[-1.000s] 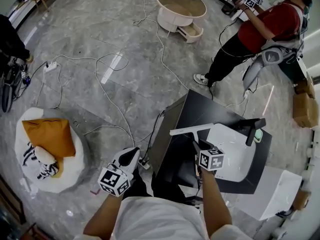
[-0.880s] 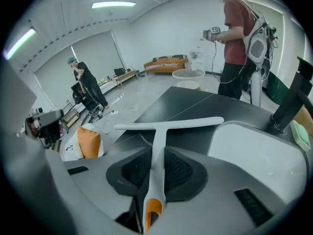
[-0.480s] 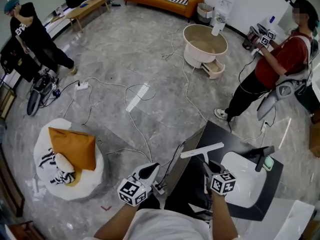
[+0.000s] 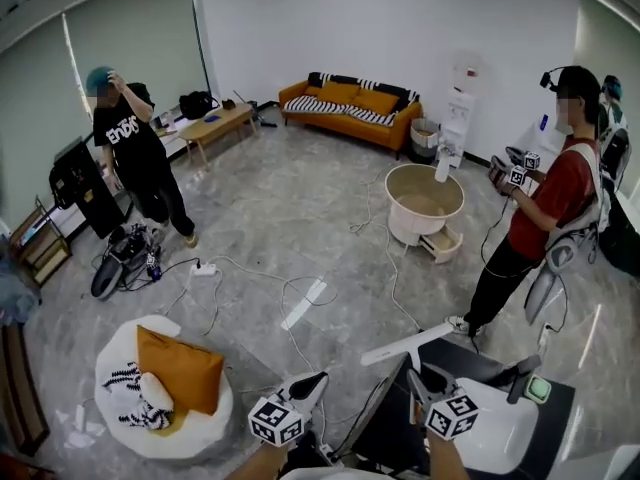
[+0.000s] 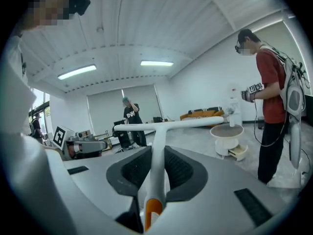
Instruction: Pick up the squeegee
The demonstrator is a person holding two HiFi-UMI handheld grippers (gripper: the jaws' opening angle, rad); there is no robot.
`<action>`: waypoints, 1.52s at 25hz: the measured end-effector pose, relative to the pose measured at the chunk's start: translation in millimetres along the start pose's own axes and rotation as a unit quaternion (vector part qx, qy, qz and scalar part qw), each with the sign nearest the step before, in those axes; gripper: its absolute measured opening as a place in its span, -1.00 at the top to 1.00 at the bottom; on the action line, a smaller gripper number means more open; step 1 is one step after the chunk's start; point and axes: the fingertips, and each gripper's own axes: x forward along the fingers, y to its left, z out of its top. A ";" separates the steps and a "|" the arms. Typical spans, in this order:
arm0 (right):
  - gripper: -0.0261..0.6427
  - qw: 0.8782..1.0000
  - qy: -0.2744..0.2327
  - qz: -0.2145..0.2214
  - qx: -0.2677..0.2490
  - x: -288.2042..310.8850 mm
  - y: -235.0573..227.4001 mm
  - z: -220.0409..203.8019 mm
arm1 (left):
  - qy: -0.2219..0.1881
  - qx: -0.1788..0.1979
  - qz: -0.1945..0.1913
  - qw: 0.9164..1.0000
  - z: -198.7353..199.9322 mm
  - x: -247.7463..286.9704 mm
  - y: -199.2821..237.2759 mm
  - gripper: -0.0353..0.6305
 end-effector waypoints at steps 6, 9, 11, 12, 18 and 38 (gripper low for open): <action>0.67 0.996 -0.077 0.033 -0.040 -18.5 34.1 68.9 | -0.036 0.044 -0.004 0.998 59.2 -5.3 -17.8 0.85; 0.67 0.991 -0.121 0.034 -0.055 -30.0 41.3 98.1 | -0.050 0.068 -0.008 0.996 84.5 -6.5 -28.7 0.85; 0.67 0.987 -0.145 0.030 -0.061 -37.7 40.8 114.1 | -0.061 0.079 -0.010 0.995 100.1 -5.5 -34.2 0.85; 0.67 0.985 -0.156 0.029 -0.062 -41.7 40.5 120.1 | -0.067 0.084 -0.010 0.994 107.1 -6.1 -36.7 0.85; 0.67 0.973 -0.220 0.019 -0.072 -70.3 39.4 145.4 | -0.095 0.112 -0.016 0.989 140.5 -10.8 -52.6 0.85; 0.67 0.951 -0.291 0.012 -0.106 -121.1 51.2 180.6 | -0.138 0.150 0.006 0.979 175.9 -26.9 -84.7 0.85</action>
